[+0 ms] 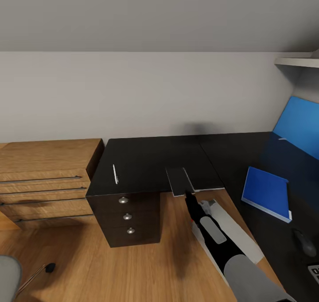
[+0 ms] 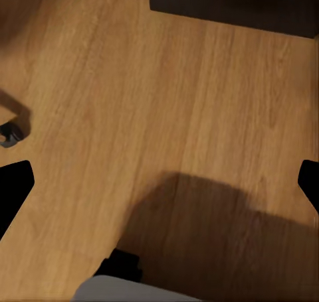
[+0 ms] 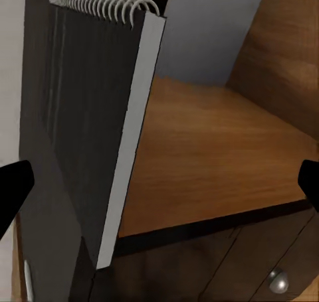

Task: In the bedroom, organize the workspace by keeping the computer under the desk, ensuring the monitor is on the desk, placing the keyboard on the desk next to the monitor, placing the mouse on the desk next to the keyboard, moving the folder from the swivel chair onto the desk next to the mouse, stacking the notebook on top of the folder with the pen on top of the notebook, and positioning the swivel chair next to the desk.

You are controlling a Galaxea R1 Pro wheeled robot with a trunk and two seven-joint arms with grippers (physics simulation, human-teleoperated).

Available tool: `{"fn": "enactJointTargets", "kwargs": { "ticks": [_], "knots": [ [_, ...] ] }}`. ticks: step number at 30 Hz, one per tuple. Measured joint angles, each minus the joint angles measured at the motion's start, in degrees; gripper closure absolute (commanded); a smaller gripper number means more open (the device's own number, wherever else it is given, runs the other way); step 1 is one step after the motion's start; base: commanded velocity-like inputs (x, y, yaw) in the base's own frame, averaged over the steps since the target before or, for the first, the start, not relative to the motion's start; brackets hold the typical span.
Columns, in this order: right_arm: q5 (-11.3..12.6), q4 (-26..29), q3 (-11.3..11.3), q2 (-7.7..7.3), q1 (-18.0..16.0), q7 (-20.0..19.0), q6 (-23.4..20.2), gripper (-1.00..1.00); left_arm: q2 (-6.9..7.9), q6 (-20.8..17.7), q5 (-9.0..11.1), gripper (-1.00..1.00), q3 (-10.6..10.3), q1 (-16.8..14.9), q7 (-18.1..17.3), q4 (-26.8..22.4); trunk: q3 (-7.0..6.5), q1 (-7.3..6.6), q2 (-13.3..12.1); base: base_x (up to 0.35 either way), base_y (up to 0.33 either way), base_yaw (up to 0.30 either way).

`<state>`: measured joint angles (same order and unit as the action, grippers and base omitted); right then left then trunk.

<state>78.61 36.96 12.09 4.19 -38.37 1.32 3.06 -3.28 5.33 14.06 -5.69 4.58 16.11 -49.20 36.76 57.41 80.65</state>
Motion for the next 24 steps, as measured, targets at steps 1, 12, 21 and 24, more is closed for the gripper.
{"fn": "enactJointTargets", "kwargs": {
  "ticks": [1, 12, 21, 24],
  "knots": [
    [0.09, -0.31, 0.32, -0.24, -0.32, -0.29, -0.09, -1.00, -0.16, 0.03, -0.15, -1.00, 0.01, -0.01, 0.02, 0.14, 0.00, 0.00, 0.00, 0.000, 0.000, 0.000],
    [0.26, -3.74, 2.02, -1.16, -2.85, -3.50, -0.36, -1.00, -0.37, 0.05, -0.48, -1.00, 0.02, -0.03, 0.04, 0.39, 0.00, 0.00, 0.00, 0.000, 0.000, 0.000],
    [0.33, -5.03, 2.03, -1.18, -2.88, -6.39, -0.52, -1.00, -0.36, 0.08, -0.51, -1.00, 0.01, -0.04, 0.01, 0.39, 0.00, 0.00, 0.00, 0.000, 0.000, 0.000],
    [0.33, -5.06, 2.00, -1.18, -2.89, -7.35, -0.61, -1.00, -0.36, 0.09, -0.51, -1.00, 0.01, -0.03, 0.01, 0.39, 0.00, 0.00, 0.00, 0.000, 0.000, 0.000]
  ]
}}
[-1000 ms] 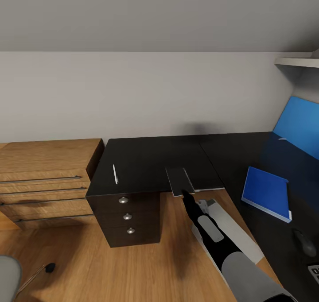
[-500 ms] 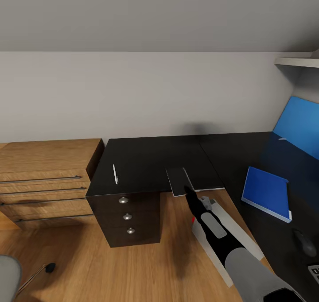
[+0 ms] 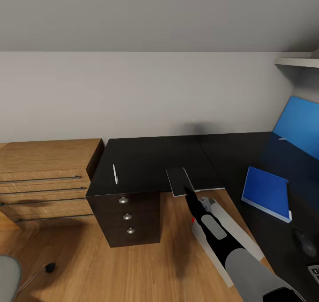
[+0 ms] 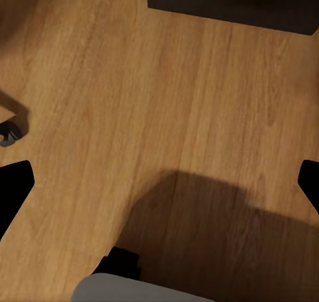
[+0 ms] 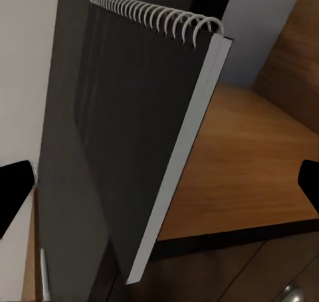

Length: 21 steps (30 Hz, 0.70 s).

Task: In the bedroom, organize the workspace by keeping the computer under the desk, ensuring the monitor is on the desk, placing the keyboard on the desk next to the monitor, placing the mouse on the desk next to the keyboard, moving the folder from the swivel chair onto the desk next to the mouse, stacking the notebook on top of the folder with the pen on top of the notebook, and positioning the swivel chair next to the desk.

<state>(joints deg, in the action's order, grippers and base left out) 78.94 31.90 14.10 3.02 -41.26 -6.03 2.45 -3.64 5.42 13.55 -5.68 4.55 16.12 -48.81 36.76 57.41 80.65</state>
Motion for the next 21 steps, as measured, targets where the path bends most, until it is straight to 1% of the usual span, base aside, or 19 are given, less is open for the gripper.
{"fn": "enactJointTargets", "kwargs": {
  "ticks": [6, 11, 14, 21],
  "knots": [
    [0.06, -0.01, -0.04, 0.00, 0.00, -1.91, -0.06, -1.00, 0.00, 0.02, 0.00, -1.00, 0.00, 0.00, -0.03, 0.00, 0.00, 0.00, 0.00, 0.000, 0.000, 0.000],
    [0.15, -0.01, -0.03, 0.00, 0.00, -1.90, -0.07, -1.00, 0.00, 0.04, 0.05, -1.00, 0.00, 0.00, -0.08, -0.69, 0.00, 0.00, 0.00, 0.000, 0.000, 0.000],
    [0.17, -0.02, -0.01, -0.02, 0.00, -1.92, -0.07, -1.00, 0.00, -0.08, 0.15, -1.00, 0.12, -0.01, 0.03, -1.79, 0.53, 0.65, 1.19, 0.000, 0.000, 0.000],
    [0.18, -0.01, 0.03, 0.00, 0.00, -1.93, -0.07, -1.00, 0.02, -0.05, 0.17, -1.00, 0.34, 0.00, -0.05, -2.01, 0.54, 0.66, 1.20, 0.000, 0.000, 0.000]
  ]
}}
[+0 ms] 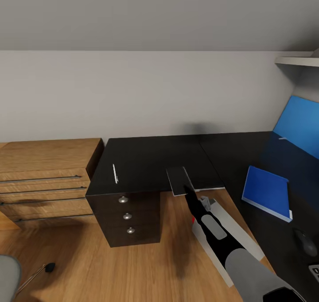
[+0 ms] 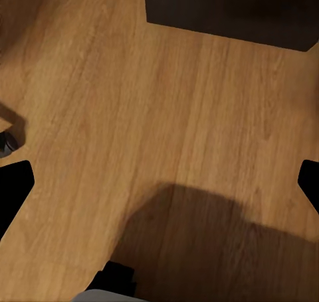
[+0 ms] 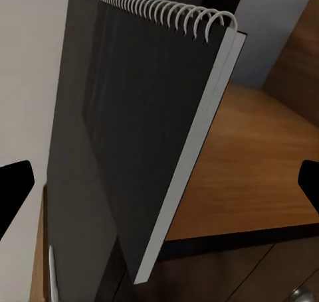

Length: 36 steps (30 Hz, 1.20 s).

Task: In the bedroom, organize the workspace by keeping the computer under the desk, ensuring the monitor is on the desk, placing the keyboard on the desk next to the monitor, placing the mouse on the desk next to the keyboard, moving the folder from the swivel chair onto the desk next to the mouse, stacking the notebook on top of the folder with the pen on top of the notebook, and positioning the swivel chair next to the desk.

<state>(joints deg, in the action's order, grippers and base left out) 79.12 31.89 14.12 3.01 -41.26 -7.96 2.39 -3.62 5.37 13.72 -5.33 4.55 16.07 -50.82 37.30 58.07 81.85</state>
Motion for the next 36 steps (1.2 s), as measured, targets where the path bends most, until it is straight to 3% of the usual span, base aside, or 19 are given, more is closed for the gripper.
{"fn": "enactJointTargets", "kwargs": {
  "ticks": [7, 22, 28, 36],
  "knots": [
    [0.00, 0.00, -0.01, -0.06, 0.00, 0.00, 0.00, -1.00, 1.01, 0.00, -0.05, -1.00, -0.04, -0.02, -0.19, 0.17, 0.00, -0.02, 0.00, 0.086, 0.030, 0.000],
    [-0.02, 0.00, -0.08, -0.09, 0.00, 0.00, 0.00, -1.00, 1.12, 0.01, -0.03, -1.00, -0.09, 0.01, -0.18, -0.02, 0.00, 0.00, 0.00, 0.019, 0.005, 0.000],
    [-0.01, 0.00, -0.07, -0.09, 0.00, 0.00, 0.00, -1.00, 1.04, 0.01, 0.10, -1.00, -0.02, 0.01, -0.12, -0.26, 1.07, 1.31, 2.39, 0.000, 0.000, 0.000],
    [-0.04, 0.00, 0.00, -0.09, 0.00, 0.00, 0.00, -1.00, 1.10, 0.01, 0.02, -1.00, 0.00, 0.00, -0.12, -0.17, 1.08, 1.32, 2.41, 0.000, 0.000, 0.000]
  ]
}}
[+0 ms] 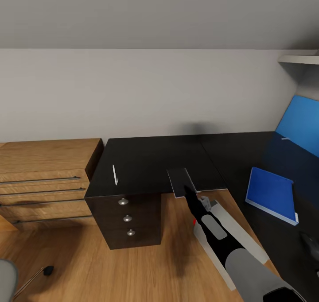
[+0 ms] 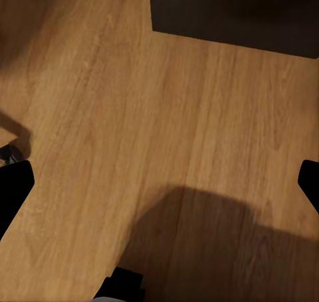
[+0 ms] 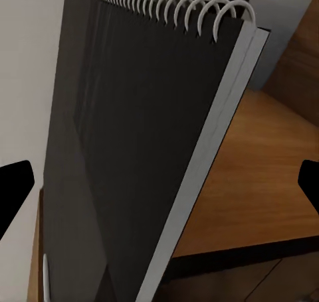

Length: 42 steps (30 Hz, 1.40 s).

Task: In the bedroom, organize the workspace by keeping the computer under the desk, ensuring the monitor is on the desk, placing the keyboard on the desk next to the monitor, placing the mouse on the desk next to the keyboard, moving the folder from the swivel chair onto the desk next to the mouse, stacking the notebook on top of the folder with the pen on top of the notebook, and positioning the swivel chair next to the desk.

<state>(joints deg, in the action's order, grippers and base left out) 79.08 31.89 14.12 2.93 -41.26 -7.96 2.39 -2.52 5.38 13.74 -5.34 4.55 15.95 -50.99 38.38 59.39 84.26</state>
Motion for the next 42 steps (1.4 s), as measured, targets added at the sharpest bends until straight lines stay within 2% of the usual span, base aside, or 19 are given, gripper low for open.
{"fn": "enactJointTargets", "kwargs": {
  "ticks": [9, 29, 30, 42],
  "knots": [
    [-0.05, 0.00, 0.01, 0.05, 0.00, 0.00, 0.00, -1.00, 0.11, 0.00, -0.02, -1.00, 0.00, 0.00, 0.05, 0.14, 0.00, -0.01, 0.00, 0.101, 0.041, 0.000],
    [-0.14, 0.00, -0.08, 0.00, 0.02, 0.05, 0.08, -1.00, 0.11, 0.00, -0.05, -1.00, 0.00, 0.00, 0.12, 0.16, 0.00, 0.00, 0.00, 0.004, 0.002, 0.000],
    [-0.14, 0.00, -0.08, 0.00, 0.02, 0.05, 0.08, 1.00, 0.11, 0.00, -0.04, -1.00, 0.00, 0.00, 0.12, 0.16, 0.00, 0.00, 0.00, 0.000, 0.000, 0.000],
    [-0.22, 0.03, -0.10, 0.00, 0.04, -0.03, 0.17, 1.00, 0.11, 0.00, -0.11, -1.00, 0.00, 0.00, 0.13, 0.25, 0.00, 0.00, 0.00, 0.000, 0.000, 0.000]
  ]
}}
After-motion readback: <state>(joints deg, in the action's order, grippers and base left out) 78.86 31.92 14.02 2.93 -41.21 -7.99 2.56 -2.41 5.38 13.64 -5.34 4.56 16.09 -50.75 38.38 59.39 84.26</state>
